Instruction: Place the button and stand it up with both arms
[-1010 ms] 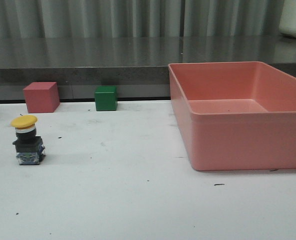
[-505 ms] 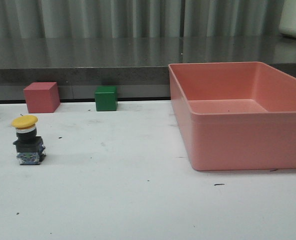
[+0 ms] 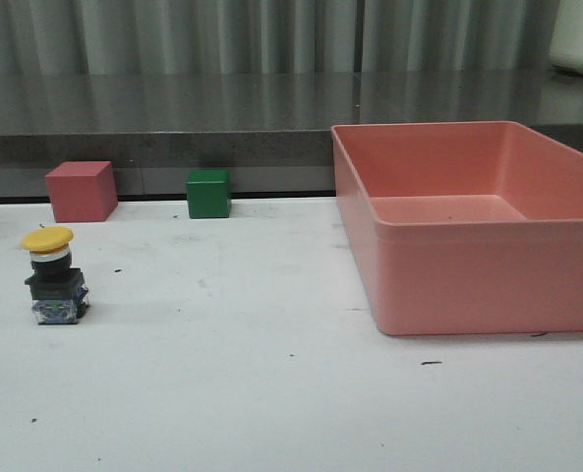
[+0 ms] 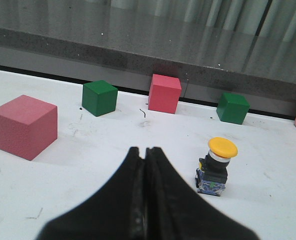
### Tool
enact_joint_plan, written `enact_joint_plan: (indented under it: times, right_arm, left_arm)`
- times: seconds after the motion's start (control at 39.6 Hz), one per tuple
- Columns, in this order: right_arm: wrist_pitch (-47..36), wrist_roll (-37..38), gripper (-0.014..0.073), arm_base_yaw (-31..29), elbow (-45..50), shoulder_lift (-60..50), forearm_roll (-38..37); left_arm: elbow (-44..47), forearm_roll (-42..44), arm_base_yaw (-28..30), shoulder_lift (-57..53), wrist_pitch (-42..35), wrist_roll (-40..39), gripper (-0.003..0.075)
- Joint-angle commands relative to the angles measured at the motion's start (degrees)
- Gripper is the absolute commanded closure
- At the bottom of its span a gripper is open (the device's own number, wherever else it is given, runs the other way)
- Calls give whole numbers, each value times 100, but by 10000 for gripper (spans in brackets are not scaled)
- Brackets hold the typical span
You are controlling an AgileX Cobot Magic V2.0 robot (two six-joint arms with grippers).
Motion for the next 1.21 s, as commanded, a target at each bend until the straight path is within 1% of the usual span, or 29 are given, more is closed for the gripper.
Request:
enact_joint_plan:
  times: [0.0,0.81,0.91,1.03,1.19]
  right_arm:
    - [-488,-44,663,-19,-150,59,-67]
    - [-488,-44,663,-19,-150,59,-67]
    - [-488,-44,663,-19,-144,59,-173]
    - [-845,-44,663,-19,94,59,-173]
    - [-1666,-57,663,-109,770,46,-173]
  left_arm:
    - [101,-46,-41,-135,-519,14,740]
    - [101,-46,-41,-135,-519,14,740]
    - [101,-46,-41,-135,-519,14,740]
    - [101,-46,-41,-135,-519,14,740]
    - [101,-46,-41,-135,-519,14,740]
